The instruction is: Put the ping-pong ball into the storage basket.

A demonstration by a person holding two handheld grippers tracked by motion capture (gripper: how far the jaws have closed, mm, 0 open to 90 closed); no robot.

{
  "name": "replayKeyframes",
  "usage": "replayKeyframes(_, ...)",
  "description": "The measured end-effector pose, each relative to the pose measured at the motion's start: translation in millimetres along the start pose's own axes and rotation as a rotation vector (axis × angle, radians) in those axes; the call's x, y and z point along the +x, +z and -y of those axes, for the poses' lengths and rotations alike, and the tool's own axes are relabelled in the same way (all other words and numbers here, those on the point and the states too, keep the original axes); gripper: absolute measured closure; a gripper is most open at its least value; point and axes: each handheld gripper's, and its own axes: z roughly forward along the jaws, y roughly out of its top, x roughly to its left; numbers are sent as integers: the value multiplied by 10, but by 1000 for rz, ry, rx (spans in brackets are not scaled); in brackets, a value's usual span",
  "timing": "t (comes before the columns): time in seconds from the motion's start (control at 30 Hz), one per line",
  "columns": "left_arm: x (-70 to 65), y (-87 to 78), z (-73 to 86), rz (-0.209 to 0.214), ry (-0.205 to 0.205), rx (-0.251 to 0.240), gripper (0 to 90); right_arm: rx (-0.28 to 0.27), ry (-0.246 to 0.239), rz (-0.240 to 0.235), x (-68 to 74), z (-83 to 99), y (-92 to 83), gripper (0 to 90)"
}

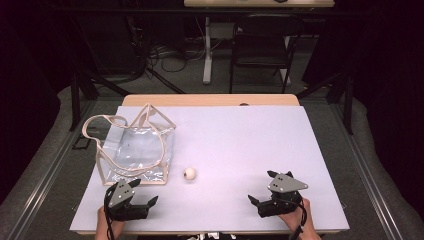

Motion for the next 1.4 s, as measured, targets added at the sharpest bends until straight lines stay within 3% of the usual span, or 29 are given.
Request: replayKeyframes(1.4, 2, 26, -5, 1, 3, 6, 164, 17, -29, -60, 32, -302, 313, 20)
